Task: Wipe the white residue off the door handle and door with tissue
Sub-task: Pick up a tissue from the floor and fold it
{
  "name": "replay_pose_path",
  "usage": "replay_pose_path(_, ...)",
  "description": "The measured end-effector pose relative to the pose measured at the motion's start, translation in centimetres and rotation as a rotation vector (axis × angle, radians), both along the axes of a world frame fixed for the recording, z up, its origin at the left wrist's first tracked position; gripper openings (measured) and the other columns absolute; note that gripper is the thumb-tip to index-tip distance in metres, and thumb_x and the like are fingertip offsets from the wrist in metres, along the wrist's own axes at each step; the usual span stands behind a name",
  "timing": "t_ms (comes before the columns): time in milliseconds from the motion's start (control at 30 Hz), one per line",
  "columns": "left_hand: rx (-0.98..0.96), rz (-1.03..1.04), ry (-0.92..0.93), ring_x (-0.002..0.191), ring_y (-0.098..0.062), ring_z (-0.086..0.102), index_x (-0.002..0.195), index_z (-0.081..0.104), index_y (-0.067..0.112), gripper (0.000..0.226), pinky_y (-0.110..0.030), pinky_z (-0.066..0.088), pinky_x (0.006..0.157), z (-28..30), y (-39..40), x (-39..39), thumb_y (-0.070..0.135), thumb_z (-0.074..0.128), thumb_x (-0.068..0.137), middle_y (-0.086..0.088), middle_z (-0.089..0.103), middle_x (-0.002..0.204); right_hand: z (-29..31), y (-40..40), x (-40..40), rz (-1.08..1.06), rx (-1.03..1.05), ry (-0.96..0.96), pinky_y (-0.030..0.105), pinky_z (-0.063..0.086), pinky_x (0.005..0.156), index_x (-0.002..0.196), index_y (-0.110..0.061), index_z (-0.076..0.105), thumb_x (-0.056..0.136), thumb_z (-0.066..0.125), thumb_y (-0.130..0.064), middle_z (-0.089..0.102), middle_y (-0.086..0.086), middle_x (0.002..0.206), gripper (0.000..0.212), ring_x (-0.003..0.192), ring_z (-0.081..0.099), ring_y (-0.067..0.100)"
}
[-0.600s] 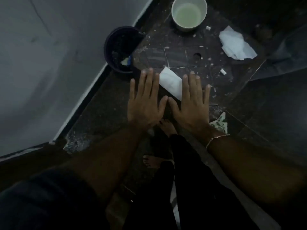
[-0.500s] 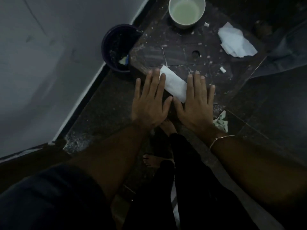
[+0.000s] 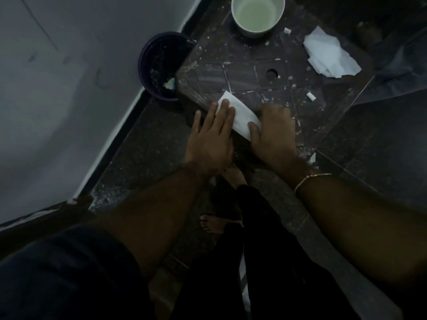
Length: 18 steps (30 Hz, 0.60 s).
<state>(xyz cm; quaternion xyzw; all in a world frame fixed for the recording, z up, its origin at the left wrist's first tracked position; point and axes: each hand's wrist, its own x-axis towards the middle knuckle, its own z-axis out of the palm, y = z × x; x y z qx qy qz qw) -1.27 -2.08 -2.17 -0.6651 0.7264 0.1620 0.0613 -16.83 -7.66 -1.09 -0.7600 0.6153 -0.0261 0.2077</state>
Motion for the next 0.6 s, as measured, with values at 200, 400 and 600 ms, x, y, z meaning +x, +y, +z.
replay_pose_path(200, 0.048, -0.012, 0.074, 0.153, -0.027, 0.005, 0.157, 0.015, 0.013, 0.074, -0.056, 0.009, 0.121, 0.9, -0.3, 0.4, 0.041, 0.023, 0.089, -0.008, 0.007, 0.166, 1.1, -2.2, 0.8, -0.246, 0.284, -0.239, 0.033, 0.054, 0.074, 0.092, -0.014, 0.067, 0.083, 0.062, -0.016, 0.067, -0.002, 0.084, 0.01, 0.084, 0.065, 0.018)
replay_pose_path(400, 0.006, 0.066, 0.162, 0.153, -0.022, 0.006, 0.157, 0.014, 0.014, 0.075, -0.054, 0.008, 0.122, 1.3, -0.2, 0.4, 0.029, 0.052, 0.094, -0.004, 0.01, 0.165, 3.1, -3.5, 1.4, -0.406, 0.515, -0.415, 0.025, 0.045, 0.056, 0.076, -0.007, 0.066, 0.083, 0.061, -0.015, 0.061, -0.004, 0.068, 0.012, 0.064, 0.056, 0.008)
replay_pose_path(600, -0.085, 0.276, 0.403, 0.152, -0.023, 0.012, 0.156, 0.013, 0.01, 0.086, -0.055, 0.01, 0.121, 4.1, 0.4, 0.9, 0.027, 0.064, 0.088, -0.007, 0.018, 0.164, 6.6, -3.5, 3.7, -0.458, 0.674, -0.578, 0.022, 0.048, 0.052, 0.097, -0.009, 0.064, 0.089, 0.061, -0.007, 0.064, 0.0, 0.079, 0.009, 0.067, 0.06, 0.01)
